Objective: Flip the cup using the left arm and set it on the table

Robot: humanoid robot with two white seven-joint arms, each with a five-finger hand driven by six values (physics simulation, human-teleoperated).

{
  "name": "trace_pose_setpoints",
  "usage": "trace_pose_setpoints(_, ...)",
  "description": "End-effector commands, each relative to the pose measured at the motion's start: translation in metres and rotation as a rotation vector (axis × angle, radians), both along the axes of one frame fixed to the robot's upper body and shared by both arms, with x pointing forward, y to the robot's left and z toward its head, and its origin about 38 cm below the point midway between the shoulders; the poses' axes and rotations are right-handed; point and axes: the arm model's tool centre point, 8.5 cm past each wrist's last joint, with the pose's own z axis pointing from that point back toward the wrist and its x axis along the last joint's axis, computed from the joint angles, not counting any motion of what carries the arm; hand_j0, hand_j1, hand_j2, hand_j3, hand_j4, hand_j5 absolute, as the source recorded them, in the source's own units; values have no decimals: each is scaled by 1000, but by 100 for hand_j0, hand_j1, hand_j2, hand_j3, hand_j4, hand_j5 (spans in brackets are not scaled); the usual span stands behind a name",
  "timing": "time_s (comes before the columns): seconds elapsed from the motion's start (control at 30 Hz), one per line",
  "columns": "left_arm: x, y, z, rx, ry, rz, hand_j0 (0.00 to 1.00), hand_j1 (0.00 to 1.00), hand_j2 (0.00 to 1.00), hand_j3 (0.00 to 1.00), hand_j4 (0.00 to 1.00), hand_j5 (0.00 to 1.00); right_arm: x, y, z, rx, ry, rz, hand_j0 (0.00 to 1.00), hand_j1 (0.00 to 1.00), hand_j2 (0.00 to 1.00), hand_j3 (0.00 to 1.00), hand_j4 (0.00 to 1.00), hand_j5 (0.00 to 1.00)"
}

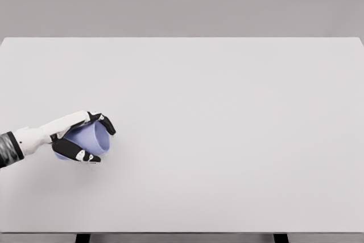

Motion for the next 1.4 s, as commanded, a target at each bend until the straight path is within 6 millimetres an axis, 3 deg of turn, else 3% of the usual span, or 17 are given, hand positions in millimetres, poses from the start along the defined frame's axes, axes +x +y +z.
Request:
trace_pose_setpoints(0.0,2,10,5,-54,-9,7,53,53,53,53,53,53,0,0,0,0,0,0,100,100,100,100,100,100)
trace_pose_setpoints(0.17,6,26,11,-205,1,-60,55,55,55,55,55,55,0,0,0,0,0,0,100,100,100,100,100,100)
trace_pose_setpoints(0.33,8,22,2,-353,0,-98,57,57,57,57,57,57,0,0,0,0,-1,0,100,100,100,100,100,100)
trace_pose_setpoints(0.53,51,19,-19,-619,4,75,57,57,57,57,57,57,0,0,0,1,0,0,100,100,100,100,100,100)
trace_pose_setpoints(0.6,57,11,-25,-672,11,94,57,57,57,57,57,57,0,0,0,1,-1,0,100,100,100,100,100,100)
trace_pose_setpoints(0.8,102,-24,-34,-852,-22,178,57,57,57,57,57,57,0,0,0,0,0,0,100,100,100,100,100,100)
trace_pose_setpoints(0.93,122,-63,-40,-928,-24,179,59,59,59,59,59,59,0,0,0,0,0,0,100,100,100,100,100,100)
trace_pose_setpoints(1.0,123,-68,-35,-944,-58,167,62,62,62,62,62,62,0,0,0,0,-1,0,100,100,100,100,100,100)
trace_pose_setpoints(1.23,116,-84,-66,-807,-3,144,69,69,69,69,69,69,0,0,0,1,-1,0,100,100,100,100,100,100)
trace_pose_setpoints(1.37,116,-85,-69,-808,3,150,69,69,69,69,69,69,0,0,0,1,-1,0,100,100,100,100,100,100)
